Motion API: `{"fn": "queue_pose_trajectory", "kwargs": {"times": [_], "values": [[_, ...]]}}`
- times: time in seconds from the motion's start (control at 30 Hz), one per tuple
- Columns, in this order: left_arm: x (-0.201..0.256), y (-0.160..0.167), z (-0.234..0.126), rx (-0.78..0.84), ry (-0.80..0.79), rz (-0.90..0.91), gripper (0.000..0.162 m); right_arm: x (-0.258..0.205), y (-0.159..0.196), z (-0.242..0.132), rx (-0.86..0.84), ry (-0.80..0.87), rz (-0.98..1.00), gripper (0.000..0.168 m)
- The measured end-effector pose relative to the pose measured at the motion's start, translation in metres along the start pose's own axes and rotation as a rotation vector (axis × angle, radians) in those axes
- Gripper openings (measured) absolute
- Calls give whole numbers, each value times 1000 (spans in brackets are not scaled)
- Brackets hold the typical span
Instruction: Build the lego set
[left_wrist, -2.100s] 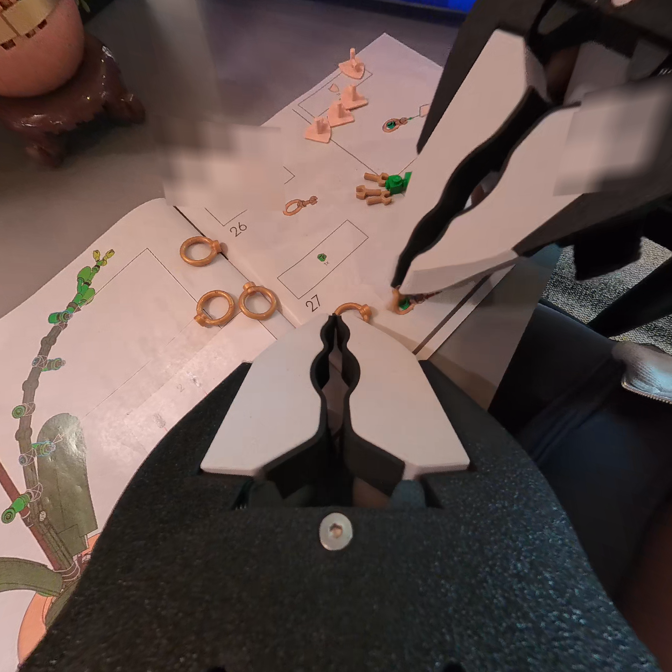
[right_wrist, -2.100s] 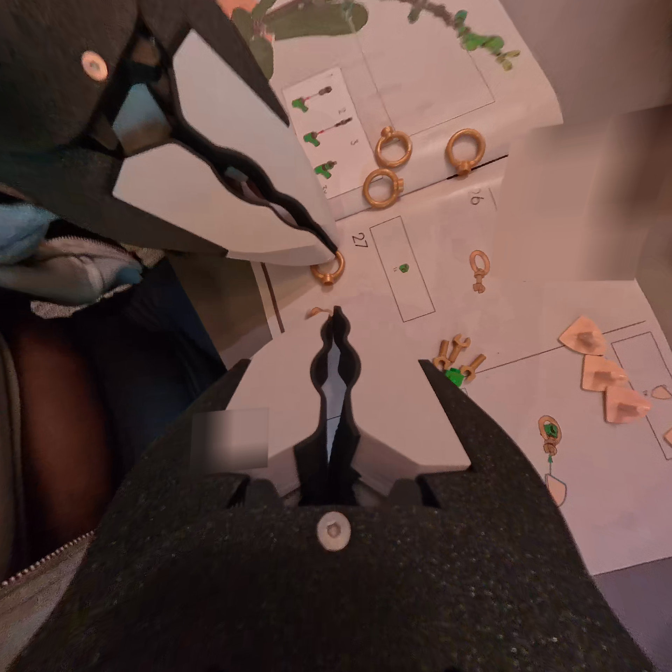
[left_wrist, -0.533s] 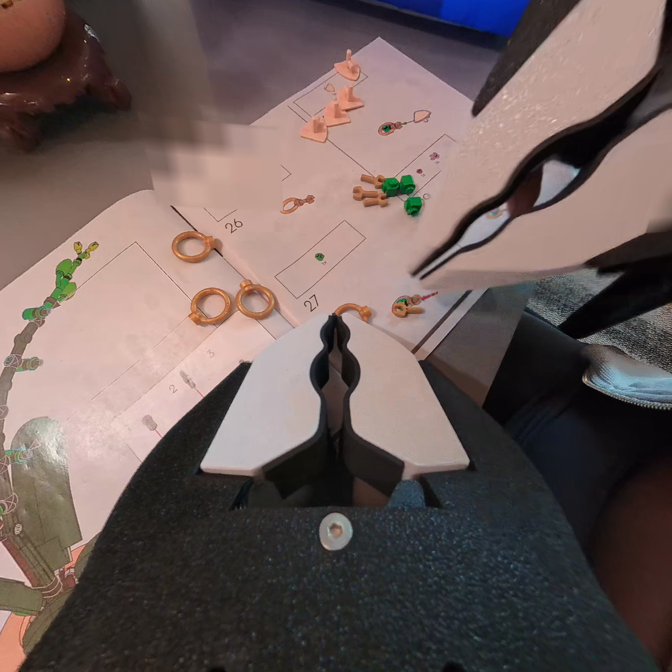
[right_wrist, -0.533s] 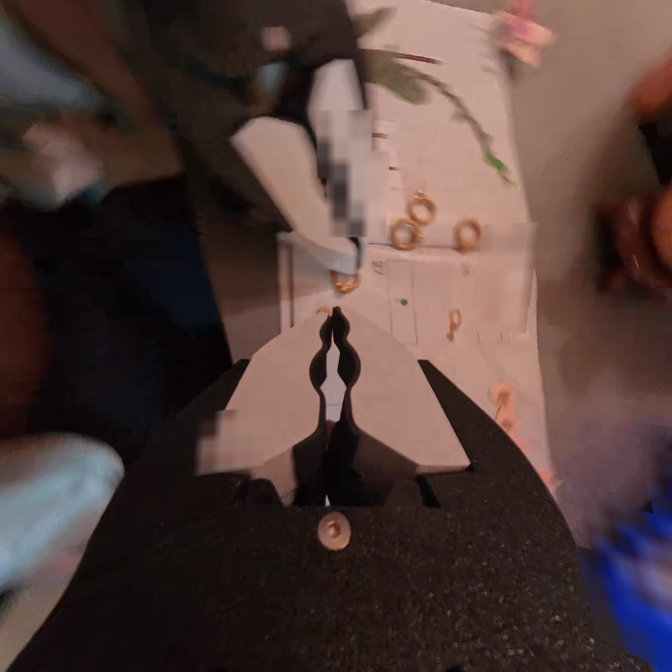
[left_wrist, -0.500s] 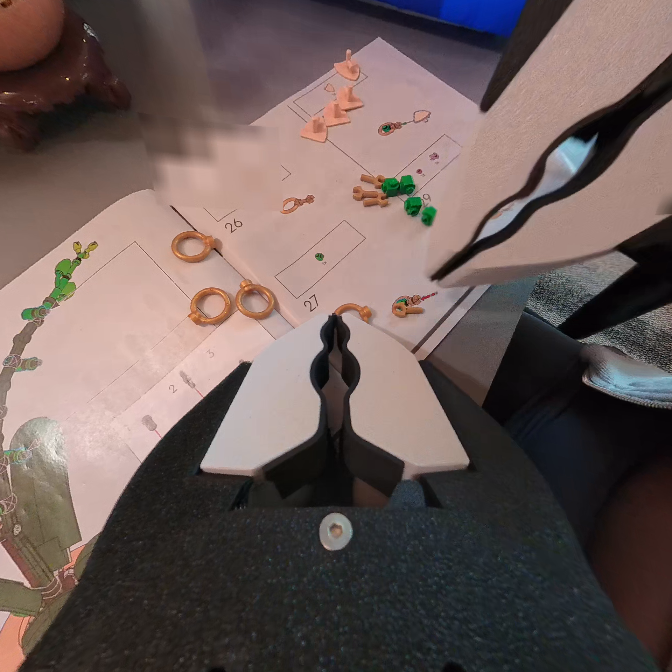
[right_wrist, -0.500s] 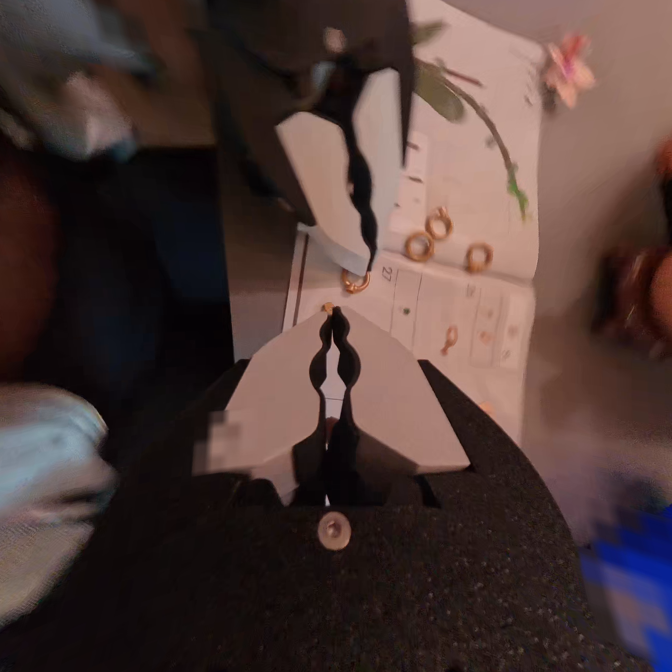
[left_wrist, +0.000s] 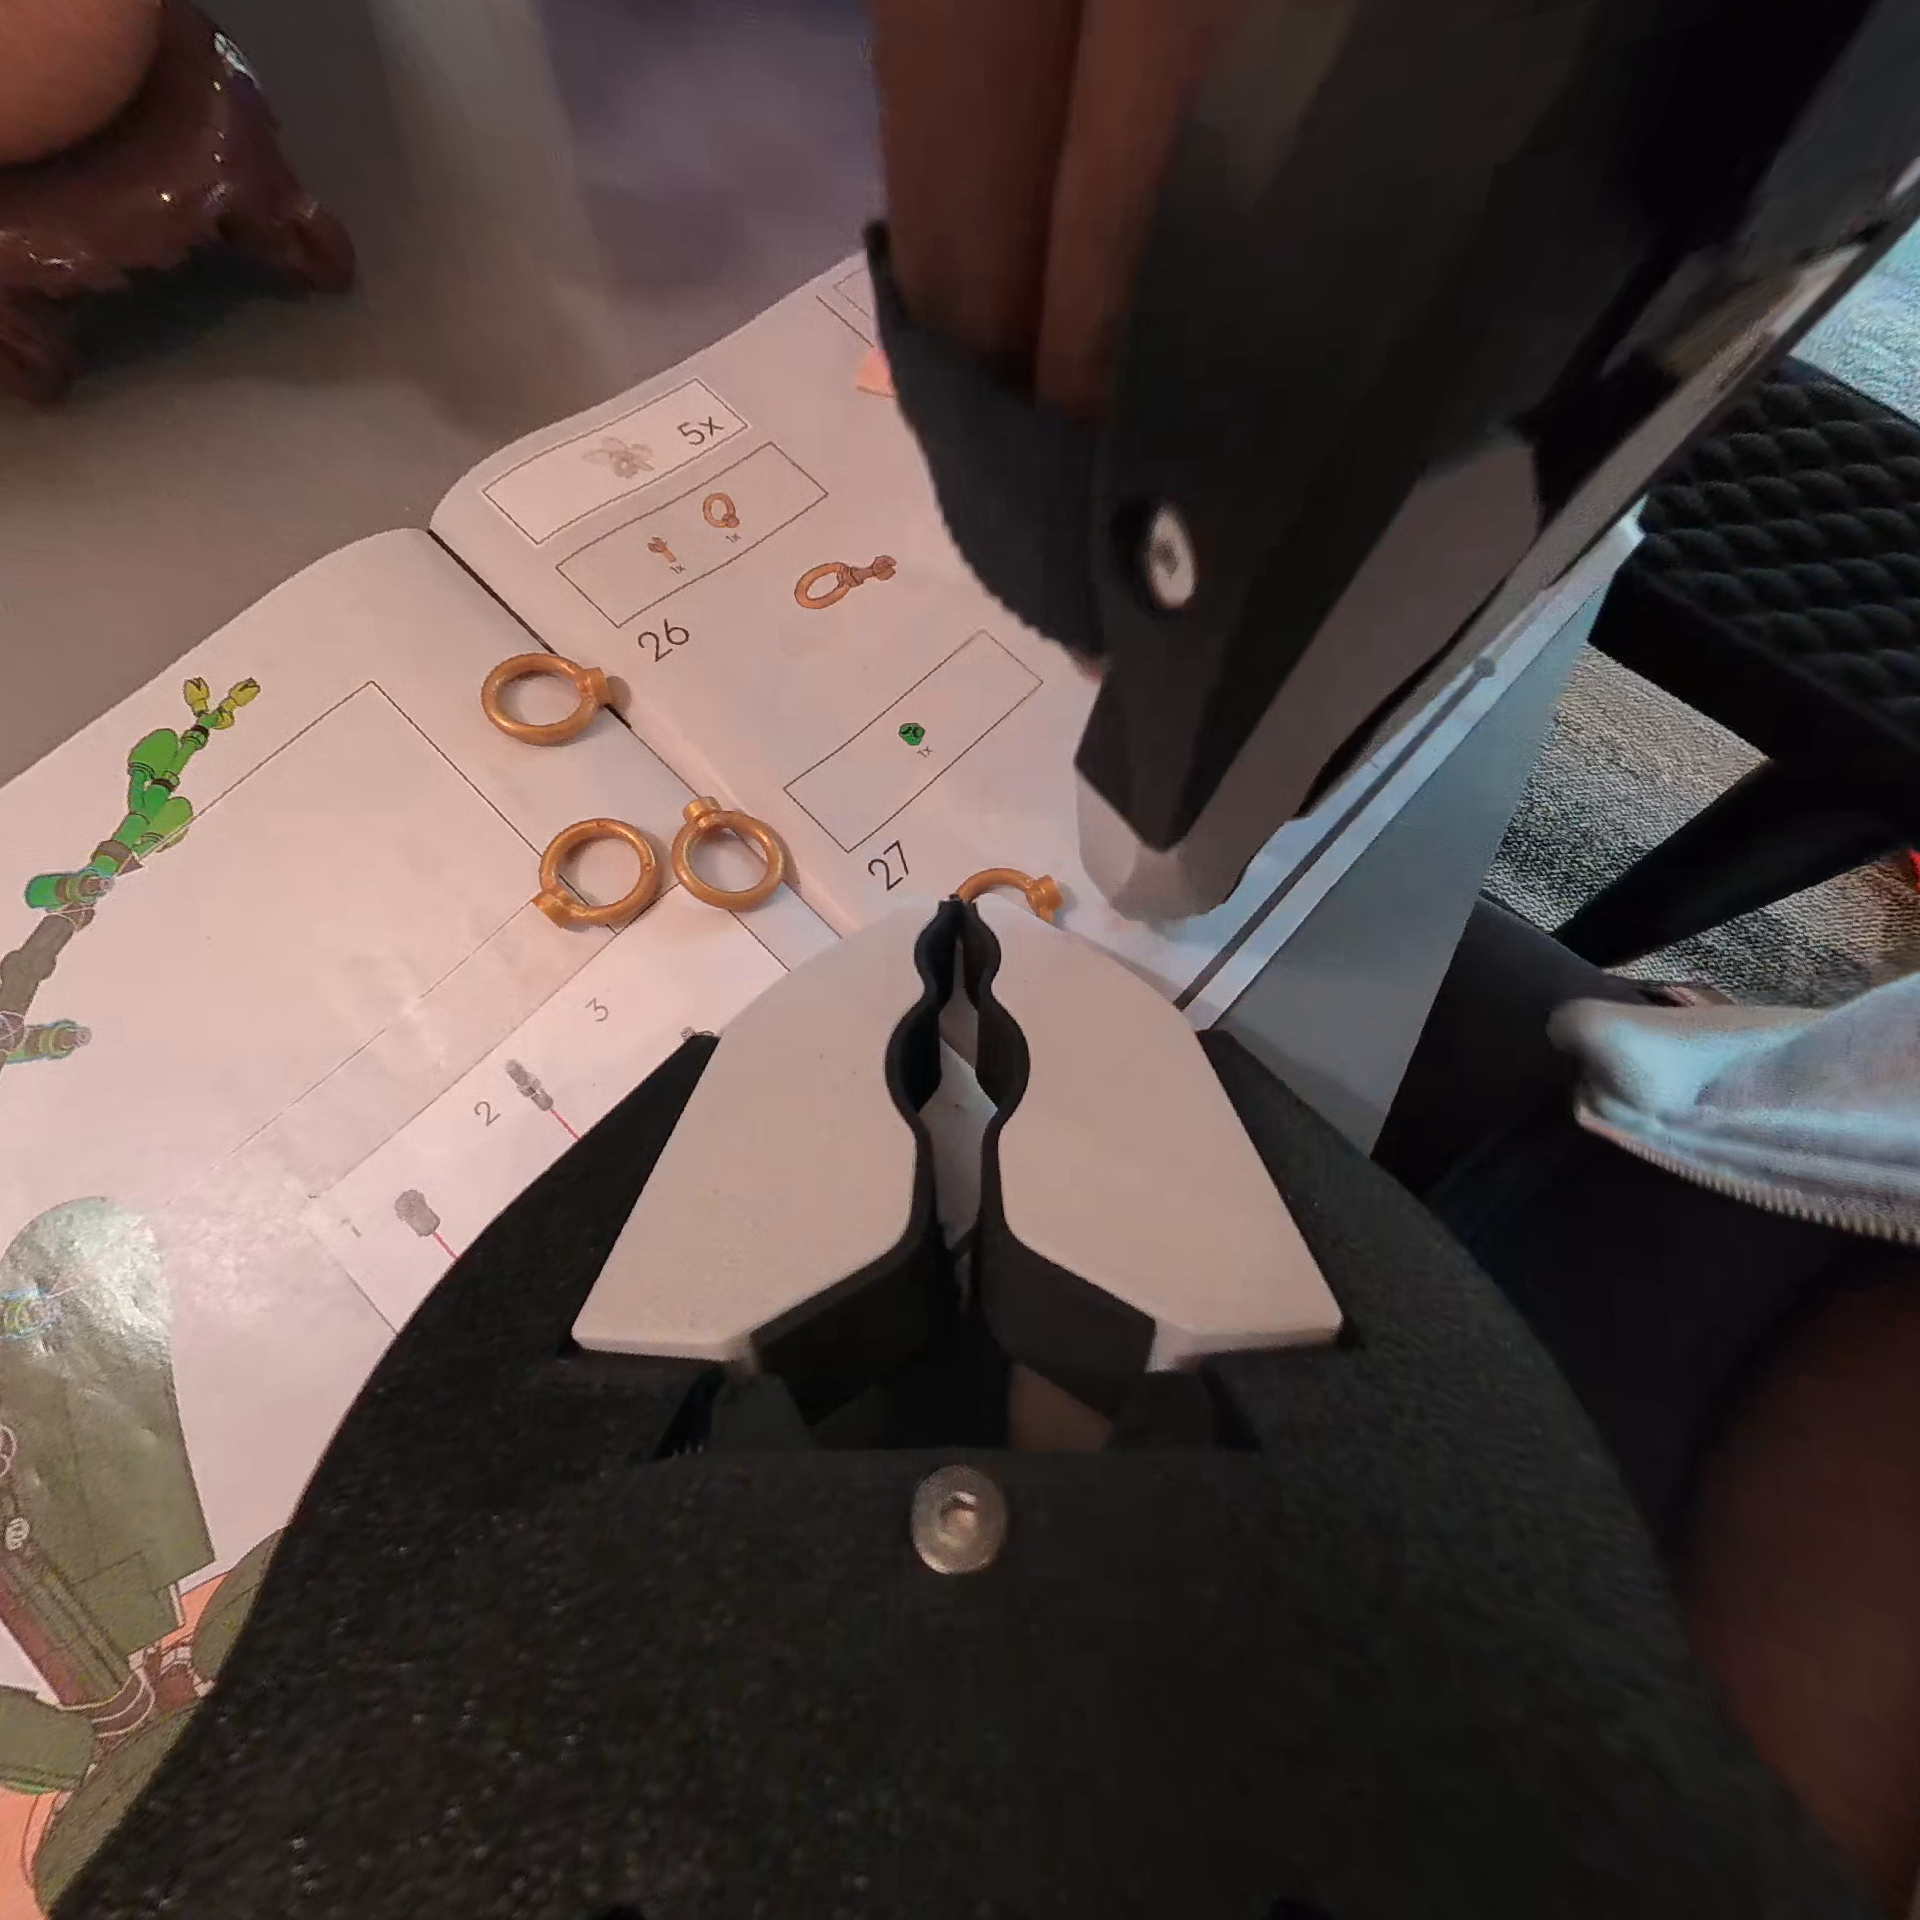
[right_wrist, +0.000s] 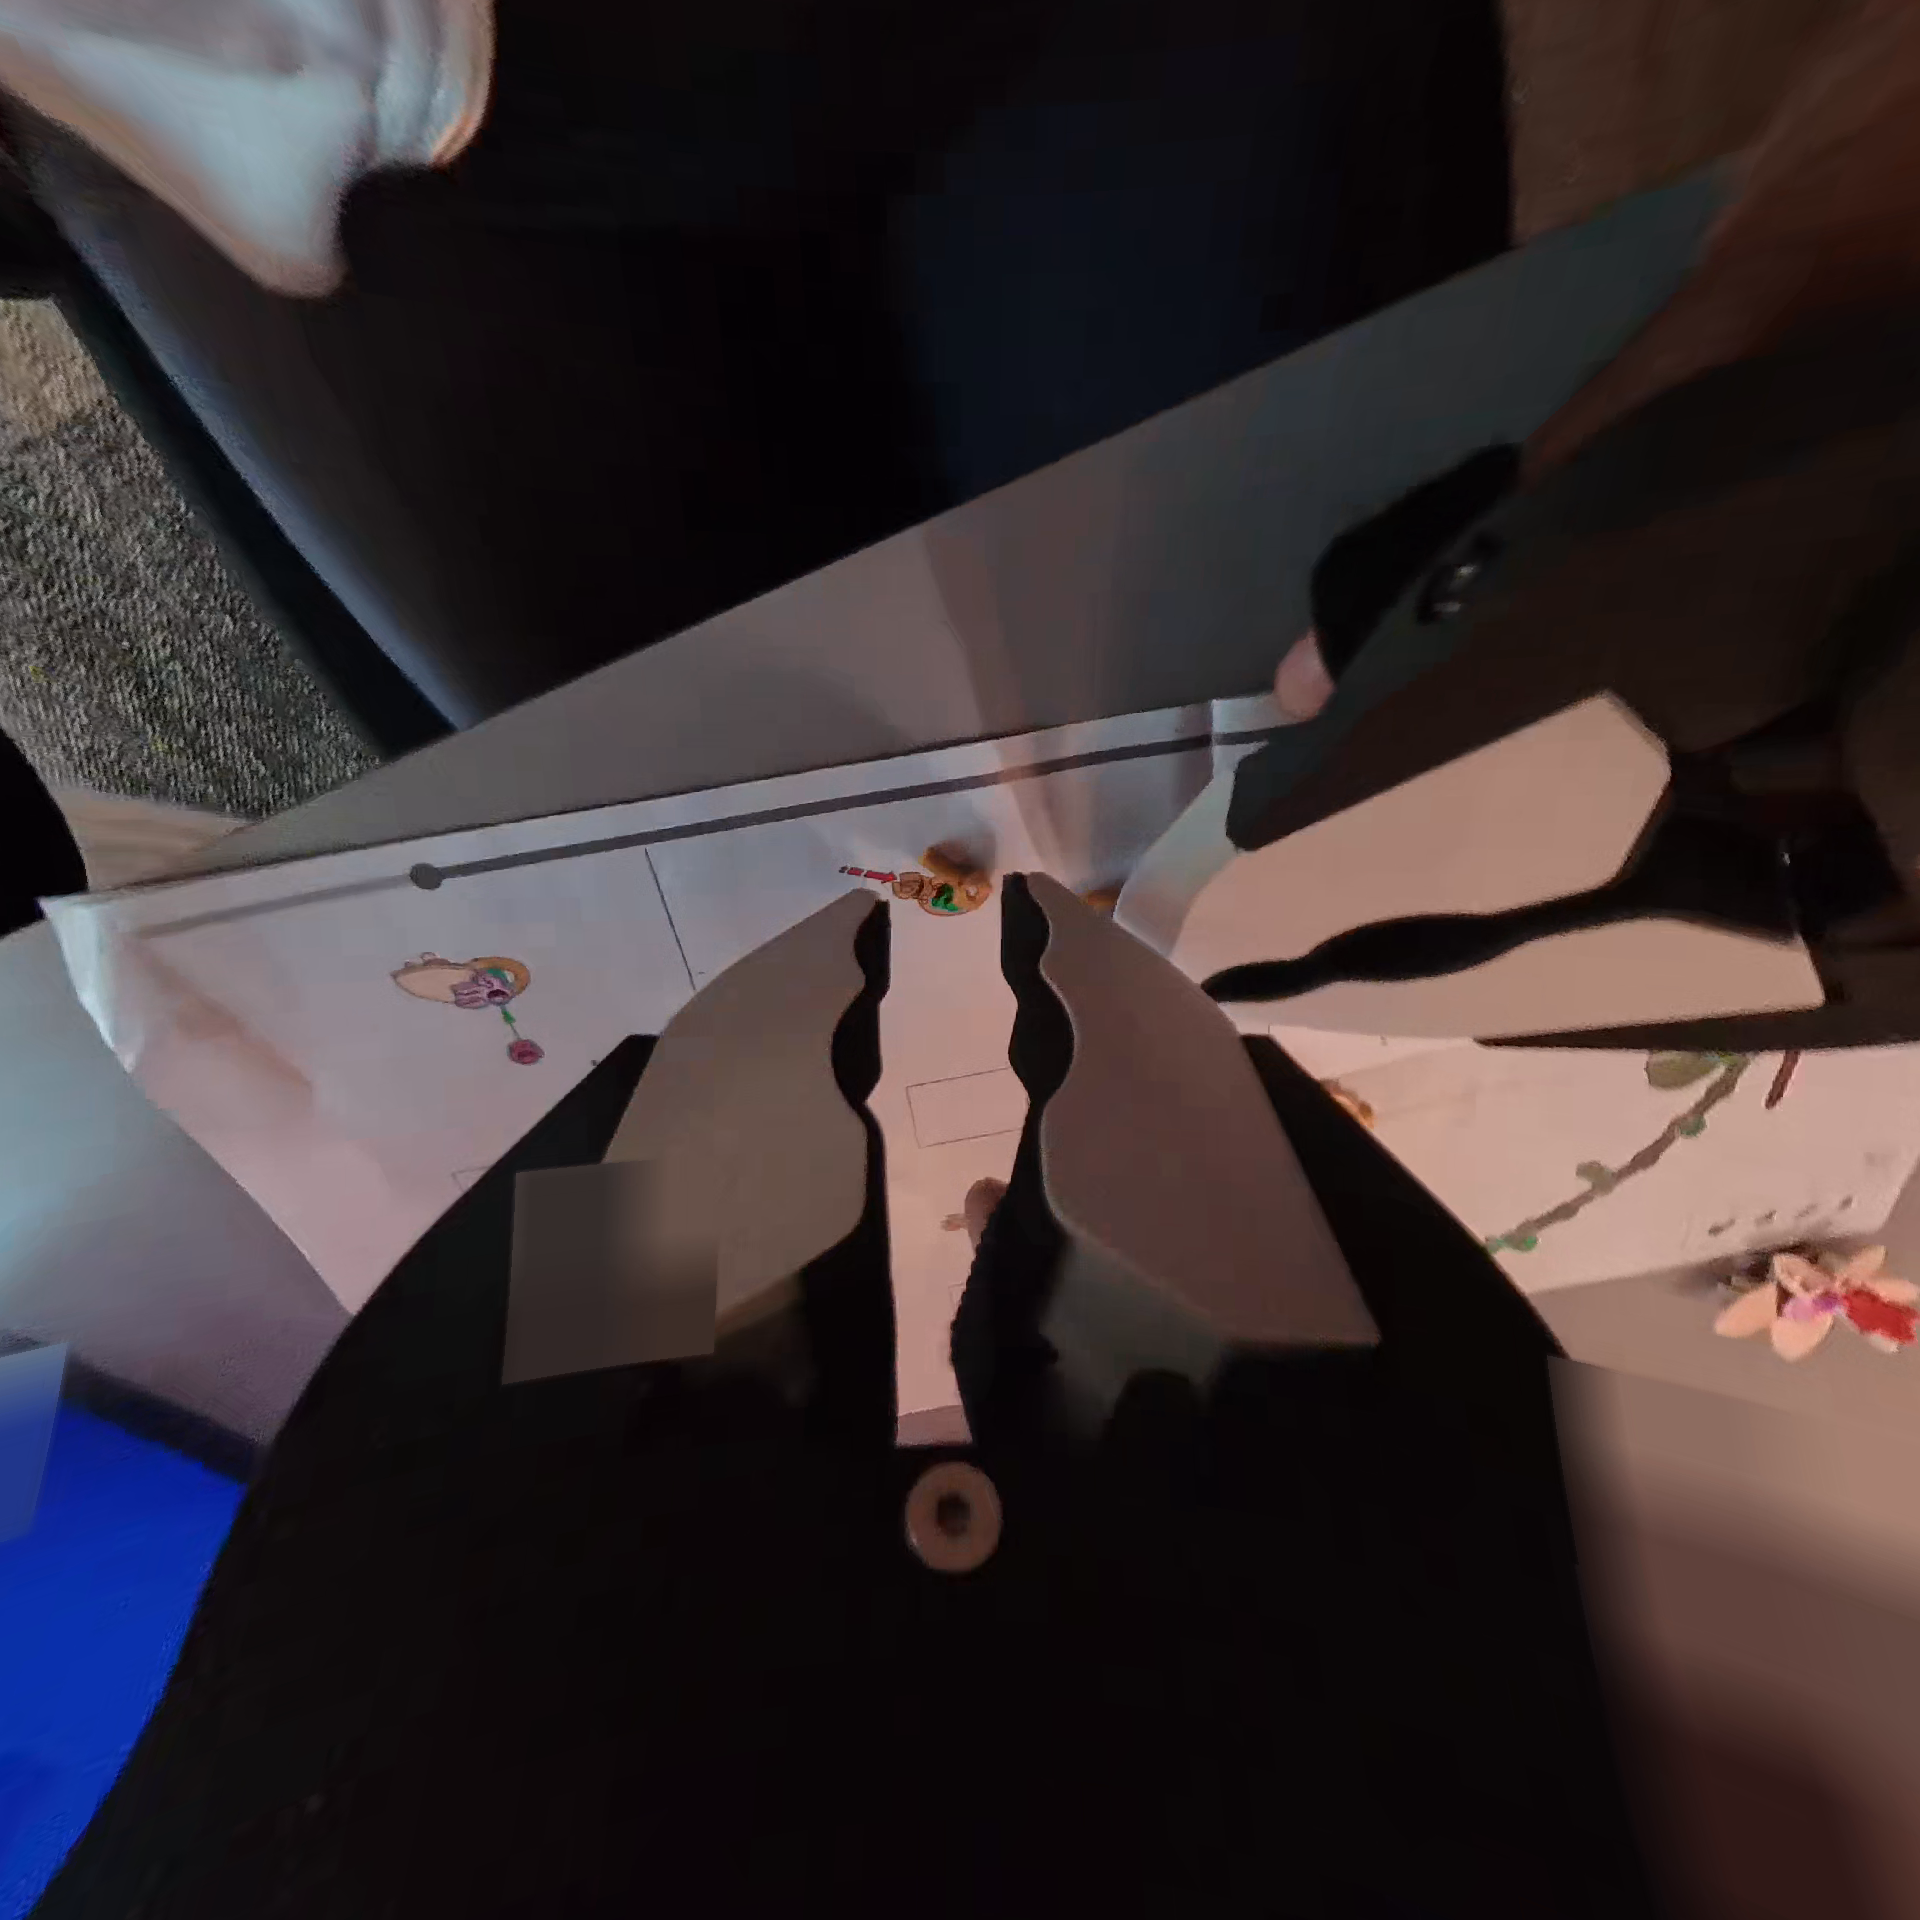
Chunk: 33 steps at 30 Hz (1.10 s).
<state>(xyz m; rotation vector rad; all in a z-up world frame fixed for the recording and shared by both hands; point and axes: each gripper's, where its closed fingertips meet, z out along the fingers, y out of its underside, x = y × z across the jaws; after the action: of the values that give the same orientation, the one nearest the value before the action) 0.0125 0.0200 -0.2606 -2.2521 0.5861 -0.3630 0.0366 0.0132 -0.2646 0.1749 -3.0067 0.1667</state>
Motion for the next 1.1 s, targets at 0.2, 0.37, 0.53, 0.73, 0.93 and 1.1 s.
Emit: {"fn": "queue_pose_trajectory", "kwargs": {"times": [0.2,0.37,0.53,0.73,0.93,1.1], "values": [[0,0,0,0,-5,4,1,-8,-2,4,-1,-112,56,15],[0,-1,0,1,-1,-15,1,-10,2,3,31,-26,737,7],[3,-1,0,2,-1,-13,1,-18,7,0,117,186,1302,7],[0,0,0,1,-3,-10,1,-16,8,-2,178,355,1549,17],[0,0,0,1,1,-14,0,-21,12,-12,134,327,1215,19],[0,0,0,1,0,-13,0,-18,10,-10,131,237,913,19]]}}
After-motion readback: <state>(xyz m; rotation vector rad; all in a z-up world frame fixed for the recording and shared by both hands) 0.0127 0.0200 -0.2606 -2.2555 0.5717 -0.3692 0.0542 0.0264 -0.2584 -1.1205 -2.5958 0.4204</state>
